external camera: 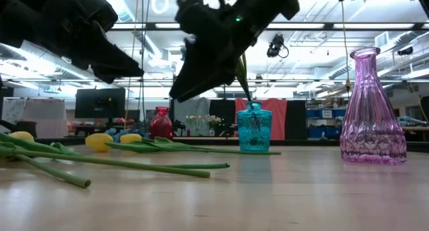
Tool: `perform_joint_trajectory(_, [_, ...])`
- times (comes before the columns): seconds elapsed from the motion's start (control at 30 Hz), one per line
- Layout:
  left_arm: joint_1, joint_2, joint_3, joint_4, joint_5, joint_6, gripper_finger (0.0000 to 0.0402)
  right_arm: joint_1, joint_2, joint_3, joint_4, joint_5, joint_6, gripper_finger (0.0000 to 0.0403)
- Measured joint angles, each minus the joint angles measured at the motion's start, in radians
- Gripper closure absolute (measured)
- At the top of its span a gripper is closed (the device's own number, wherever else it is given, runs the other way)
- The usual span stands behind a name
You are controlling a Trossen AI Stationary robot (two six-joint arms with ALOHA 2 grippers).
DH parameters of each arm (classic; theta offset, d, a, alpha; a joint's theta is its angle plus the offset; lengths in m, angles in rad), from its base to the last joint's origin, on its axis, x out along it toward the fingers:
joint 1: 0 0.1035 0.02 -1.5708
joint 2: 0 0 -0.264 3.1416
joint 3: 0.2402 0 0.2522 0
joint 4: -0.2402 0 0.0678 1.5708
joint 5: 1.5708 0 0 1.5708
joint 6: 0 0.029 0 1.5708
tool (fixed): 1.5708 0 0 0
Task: Sort flowers into vase by color
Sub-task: Put the middle yellow tulip into the violet flower vase
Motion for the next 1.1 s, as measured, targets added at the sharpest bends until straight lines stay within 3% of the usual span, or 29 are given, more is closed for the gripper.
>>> perform_joint_trajectory(0.43, [-0.058, -0.004, 0.000, 0.014, -0.009, 0.060, 0.0234, 0.011, 0.212, 0.175, -0.023, 0.129, 0.080, 0.0238])
perform_joint_trajectory(0.63, [-0.060, -0.004, 0.000, 0.002, -0.013, 0.094, 0.0234, -0.036, 0.219, 0.191, -0.113, 0.167, 0.132, 0.0238])
perform_joint_trajectory(1.1, [-0.060, -0.004, 0.000, 0.015, -0.013, 0.093, 0.0234, -0.108, 0.218, 0.136, -0.082, 0.140, -0.003, 0.0245])
